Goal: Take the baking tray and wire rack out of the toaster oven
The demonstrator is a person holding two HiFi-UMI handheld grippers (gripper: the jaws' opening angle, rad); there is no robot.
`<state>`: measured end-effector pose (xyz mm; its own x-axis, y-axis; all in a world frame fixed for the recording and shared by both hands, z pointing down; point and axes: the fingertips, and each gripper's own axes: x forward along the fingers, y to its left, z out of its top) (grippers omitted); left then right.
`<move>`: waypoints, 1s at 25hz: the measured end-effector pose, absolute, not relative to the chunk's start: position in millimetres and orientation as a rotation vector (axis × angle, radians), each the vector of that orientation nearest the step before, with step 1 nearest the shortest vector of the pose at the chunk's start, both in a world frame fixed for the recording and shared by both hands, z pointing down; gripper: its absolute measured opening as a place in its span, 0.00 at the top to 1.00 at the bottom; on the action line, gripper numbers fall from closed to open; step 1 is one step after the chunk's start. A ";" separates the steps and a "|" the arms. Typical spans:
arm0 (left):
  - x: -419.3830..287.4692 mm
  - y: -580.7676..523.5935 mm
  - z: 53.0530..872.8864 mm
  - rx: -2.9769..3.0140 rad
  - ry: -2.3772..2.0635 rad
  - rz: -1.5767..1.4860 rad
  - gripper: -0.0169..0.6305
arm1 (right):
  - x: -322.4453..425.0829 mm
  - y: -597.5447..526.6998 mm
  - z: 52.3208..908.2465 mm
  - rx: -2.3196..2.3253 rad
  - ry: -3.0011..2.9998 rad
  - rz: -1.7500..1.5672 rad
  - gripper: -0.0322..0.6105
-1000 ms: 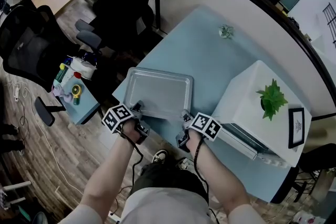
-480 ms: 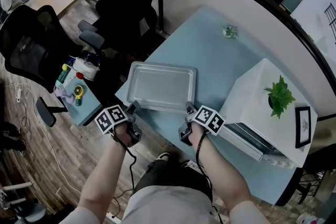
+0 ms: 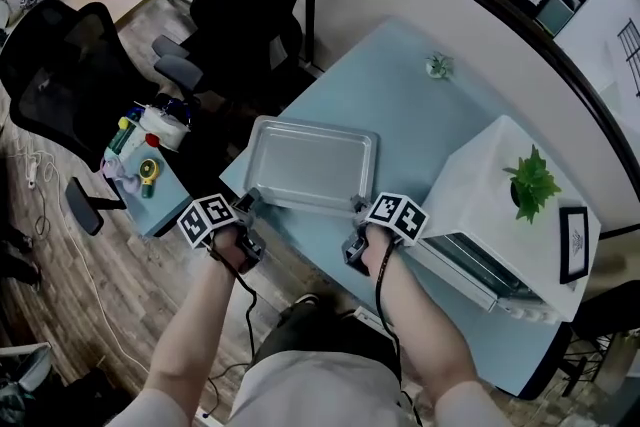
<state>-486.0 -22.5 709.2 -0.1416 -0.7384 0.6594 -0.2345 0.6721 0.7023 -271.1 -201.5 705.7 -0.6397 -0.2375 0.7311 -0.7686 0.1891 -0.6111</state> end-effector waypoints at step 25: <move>-448.0 -16.6 684.9 0.846 -1.638 -0.542 0.56 | -240.4 -162.2 697.2 0.837 -1.925 1.024 0.52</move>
<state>-448.0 -16.6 684.9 -0.0831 -0.7692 0.6336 -0.2395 0.6325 0.7366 -240.4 -162.2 697.2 -0.4750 -0.1834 0.8606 -0.8163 0.4571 -0.3531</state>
